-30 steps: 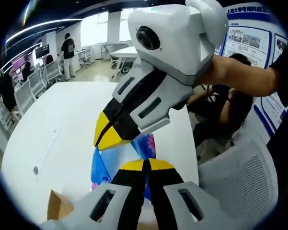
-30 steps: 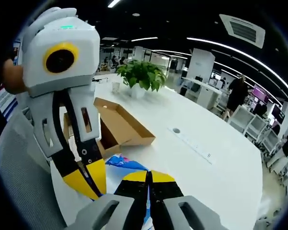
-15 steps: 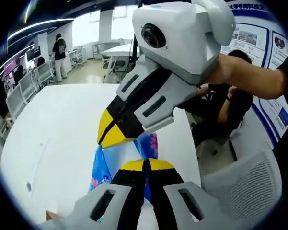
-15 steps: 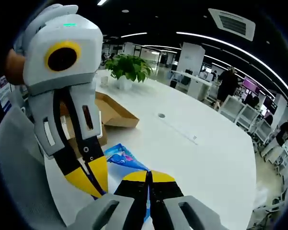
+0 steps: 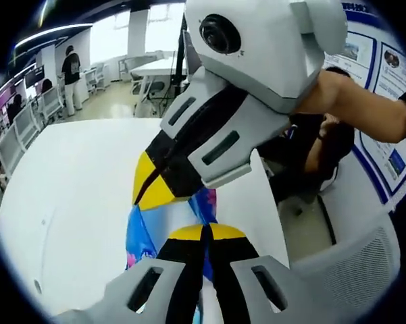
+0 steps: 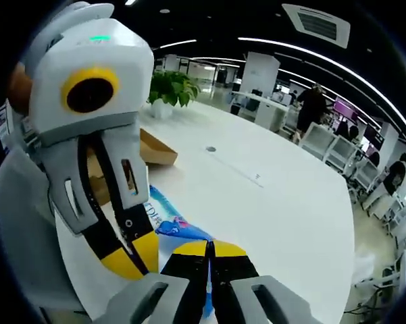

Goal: Operate the shoe box by opening the lid, removing the specified soft item, and placing it in the target area until the item is outside and the box remains undamaged.

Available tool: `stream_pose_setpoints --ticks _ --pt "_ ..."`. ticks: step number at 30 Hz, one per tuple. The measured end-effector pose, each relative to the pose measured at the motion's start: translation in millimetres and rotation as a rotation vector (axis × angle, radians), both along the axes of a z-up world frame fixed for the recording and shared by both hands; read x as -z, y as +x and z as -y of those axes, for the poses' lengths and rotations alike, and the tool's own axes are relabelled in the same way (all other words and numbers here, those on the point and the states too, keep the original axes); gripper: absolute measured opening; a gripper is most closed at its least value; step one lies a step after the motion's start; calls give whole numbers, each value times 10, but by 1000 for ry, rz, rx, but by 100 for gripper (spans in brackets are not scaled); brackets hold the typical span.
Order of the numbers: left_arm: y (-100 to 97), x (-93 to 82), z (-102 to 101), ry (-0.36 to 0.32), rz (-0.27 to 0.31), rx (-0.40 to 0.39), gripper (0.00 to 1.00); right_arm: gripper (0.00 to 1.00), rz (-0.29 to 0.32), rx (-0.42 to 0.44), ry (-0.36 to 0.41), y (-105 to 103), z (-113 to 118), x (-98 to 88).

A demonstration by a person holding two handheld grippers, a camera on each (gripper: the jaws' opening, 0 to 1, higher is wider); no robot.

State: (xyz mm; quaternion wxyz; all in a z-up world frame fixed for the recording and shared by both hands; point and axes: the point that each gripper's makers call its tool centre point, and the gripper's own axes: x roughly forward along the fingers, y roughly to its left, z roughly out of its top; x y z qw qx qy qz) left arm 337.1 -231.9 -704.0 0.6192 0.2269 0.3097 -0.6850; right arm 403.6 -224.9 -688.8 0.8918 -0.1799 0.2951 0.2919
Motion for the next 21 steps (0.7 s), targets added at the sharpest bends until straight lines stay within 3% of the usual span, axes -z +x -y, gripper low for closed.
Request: stream_pose_setpoints --ticks 10,21 --pt "137 174 219 6 -14 32 0 0 -34 18 -9 84 195 133" --pt "135 405 382 22 -37 42 0 0 -87 35 -19 155 344 393"
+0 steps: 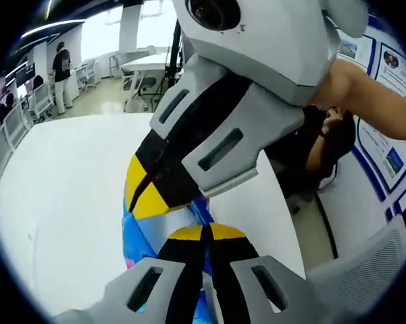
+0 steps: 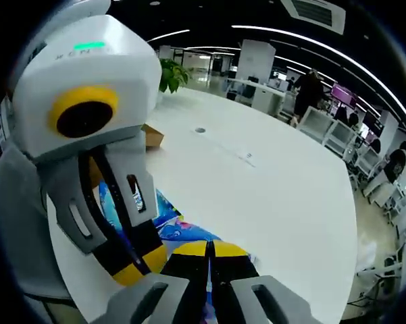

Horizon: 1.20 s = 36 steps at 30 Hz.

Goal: Operate the shoe box by opening the lid, removing the specified soft item, and placing it in the target area until the item is outside and the box remains undamaged.

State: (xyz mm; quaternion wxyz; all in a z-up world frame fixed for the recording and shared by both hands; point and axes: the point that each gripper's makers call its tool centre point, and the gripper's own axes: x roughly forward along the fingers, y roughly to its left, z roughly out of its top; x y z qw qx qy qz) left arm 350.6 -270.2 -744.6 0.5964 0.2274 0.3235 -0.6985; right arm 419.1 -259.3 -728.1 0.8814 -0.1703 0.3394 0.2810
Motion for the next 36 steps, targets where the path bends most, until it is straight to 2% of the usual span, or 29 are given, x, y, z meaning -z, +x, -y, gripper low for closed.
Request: stream_pose_setpoints --ticks 5,11,21,36 --pt "18 159 -14 29 35 8 0 0 -28 -2 -11 39 59 159" --pt "34 238 24 20 -2 -32 0 0 -50 -6 -17 74 88 303" --pt "88 332 -16 28 -9 -64 0 0 -68 8 -1 134 95 448" --pt "95 336 -28 20 -35 -108 0 0 -79 26 -6 148 72 497"
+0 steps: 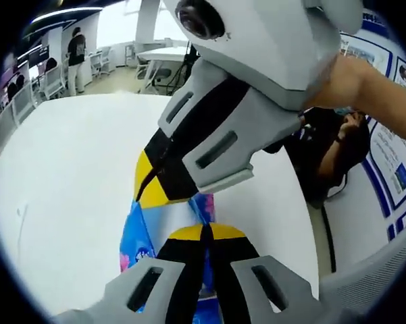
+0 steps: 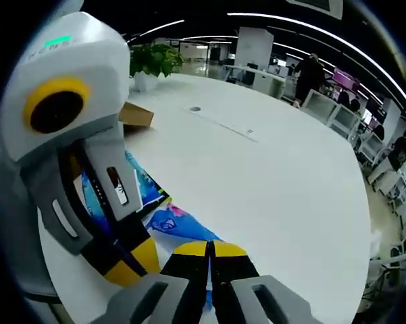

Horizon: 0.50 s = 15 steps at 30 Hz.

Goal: Operate the shoe box by opening the lid, removing the specified soft item, and placing it in the target area until the item is outside and the box remains undamaged.

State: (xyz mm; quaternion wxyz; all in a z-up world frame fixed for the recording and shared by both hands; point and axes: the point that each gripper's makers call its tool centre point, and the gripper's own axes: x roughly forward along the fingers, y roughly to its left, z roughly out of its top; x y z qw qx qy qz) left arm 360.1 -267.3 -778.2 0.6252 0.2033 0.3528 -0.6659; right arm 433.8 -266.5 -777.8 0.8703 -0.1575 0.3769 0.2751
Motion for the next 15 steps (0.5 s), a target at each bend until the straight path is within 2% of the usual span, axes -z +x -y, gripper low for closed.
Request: stream_pose_setpoints --ticks 8,15 --pt "8 -17 -10 -8 46 5 1 0 -14 3 -25 -24 9 16" --pt "7 -155 12 -54 54 7 8 1 -6 33 -21 -47 35 -69"
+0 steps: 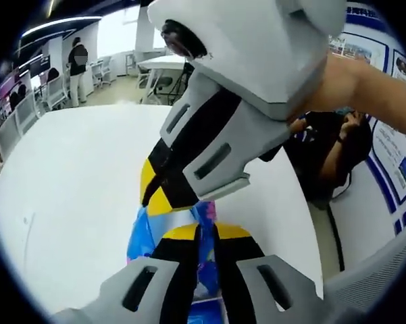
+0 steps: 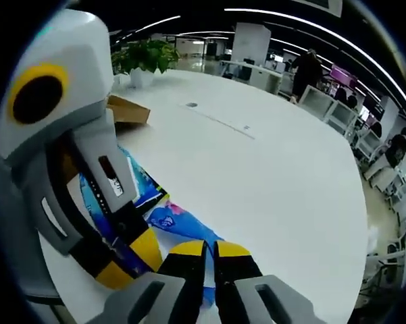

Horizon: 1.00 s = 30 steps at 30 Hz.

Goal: Operate the shoe box by opening the lid, removing the specified soft item, and placing it in the target area until the item is outside and the box remains undamaged.

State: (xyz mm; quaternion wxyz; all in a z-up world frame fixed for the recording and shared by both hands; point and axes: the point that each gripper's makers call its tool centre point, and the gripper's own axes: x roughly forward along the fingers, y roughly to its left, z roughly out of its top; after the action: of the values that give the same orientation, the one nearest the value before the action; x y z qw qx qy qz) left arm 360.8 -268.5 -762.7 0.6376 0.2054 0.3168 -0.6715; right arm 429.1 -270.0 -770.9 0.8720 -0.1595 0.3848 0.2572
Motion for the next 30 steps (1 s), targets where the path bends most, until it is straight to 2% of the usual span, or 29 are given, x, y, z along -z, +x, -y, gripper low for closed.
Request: stream_pose_setpoints --ticks 3,5,10,18,25,30 --pt "-19 -77 -2 -18 13 9 8 3 21 23 12 11 15 -82" --pt "-28 -108 -19 -21 20 10 9 4 38 72 92 26 -41 -179" --pt "-90 -118 -119 2 43 32 12 6 53 100 147 0 -87 -316" --pt "-81 -230 -247 -16 24 -5 19 14 85 111 170 -48 -158 -513" --pt "-54 -475 -389 -81 41 -35 30 23 132 130 162 -93 -157 -774" --pt "19 -651 -526 -130 32 -95 39 27 154 132 159 -163 -184 -923"
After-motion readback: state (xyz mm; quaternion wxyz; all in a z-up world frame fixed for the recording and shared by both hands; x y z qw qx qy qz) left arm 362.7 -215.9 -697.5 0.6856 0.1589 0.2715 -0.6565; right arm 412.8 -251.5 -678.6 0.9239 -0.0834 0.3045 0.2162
